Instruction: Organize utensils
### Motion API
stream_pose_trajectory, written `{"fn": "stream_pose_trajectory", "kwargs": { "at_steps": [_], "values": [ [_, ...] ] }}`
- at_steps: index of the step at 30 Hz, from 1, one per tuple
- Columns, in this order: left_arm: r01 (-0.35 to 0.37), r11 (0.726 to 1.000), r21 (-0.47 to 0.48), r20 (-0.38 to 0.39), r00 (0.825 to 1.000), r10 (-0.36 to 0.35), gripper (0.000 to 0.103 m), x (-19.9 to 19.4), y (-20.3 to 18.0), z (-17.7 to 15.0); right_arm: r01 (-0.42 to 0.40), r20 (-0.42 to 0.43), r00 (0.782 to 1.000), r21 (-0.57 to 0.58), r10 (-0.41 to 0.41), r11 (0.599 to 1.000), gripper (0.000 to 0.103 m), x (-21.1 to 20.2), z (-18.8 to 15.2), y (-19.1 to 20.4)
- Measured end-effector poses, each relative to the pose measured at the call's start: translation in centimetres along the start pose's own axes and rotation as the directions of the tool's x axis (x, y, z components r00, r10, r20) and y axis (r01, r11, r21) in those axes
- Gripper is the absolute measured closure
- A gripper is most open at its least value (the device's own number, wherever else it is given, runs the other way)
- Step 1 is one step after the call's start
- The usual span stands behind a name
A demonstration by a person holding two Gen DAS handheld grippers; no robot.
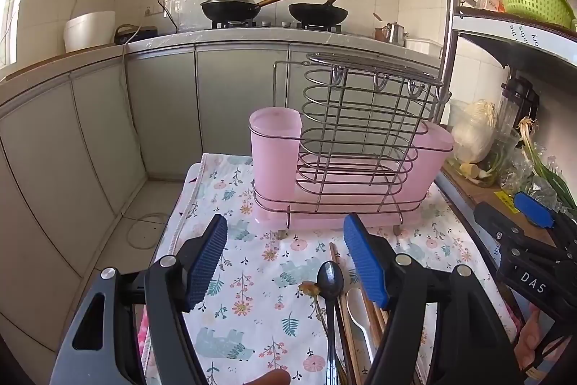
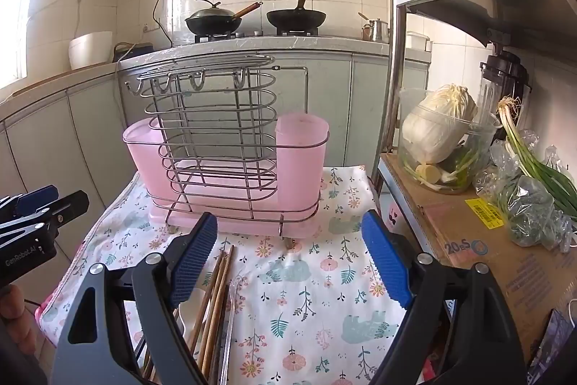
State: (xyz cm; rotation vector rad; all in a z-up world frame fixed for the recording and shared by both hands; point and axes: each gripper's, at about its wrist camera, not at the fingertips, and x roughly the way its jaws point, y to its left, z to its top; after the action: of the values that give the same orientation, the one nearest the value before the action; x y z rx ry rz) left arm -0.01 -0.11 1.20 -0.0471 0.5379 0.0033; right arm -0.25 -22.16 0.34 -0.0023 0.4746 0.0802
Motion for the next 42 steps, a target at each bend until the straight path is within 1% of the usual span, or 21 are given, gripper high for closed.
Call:
{"fn": "stream_pose_trajectory", "kwargs": {
  "at_steps": [42],
  "values": [
    [0.014,1.000,-0.005,0.016,1.000,-0.014,0.036,-1.1,-0.3,0.0,-0.006,0.014,1.000,-0.005,0.006,1.000,0.020,-0.3,0.0,0.1]
  ]
}}
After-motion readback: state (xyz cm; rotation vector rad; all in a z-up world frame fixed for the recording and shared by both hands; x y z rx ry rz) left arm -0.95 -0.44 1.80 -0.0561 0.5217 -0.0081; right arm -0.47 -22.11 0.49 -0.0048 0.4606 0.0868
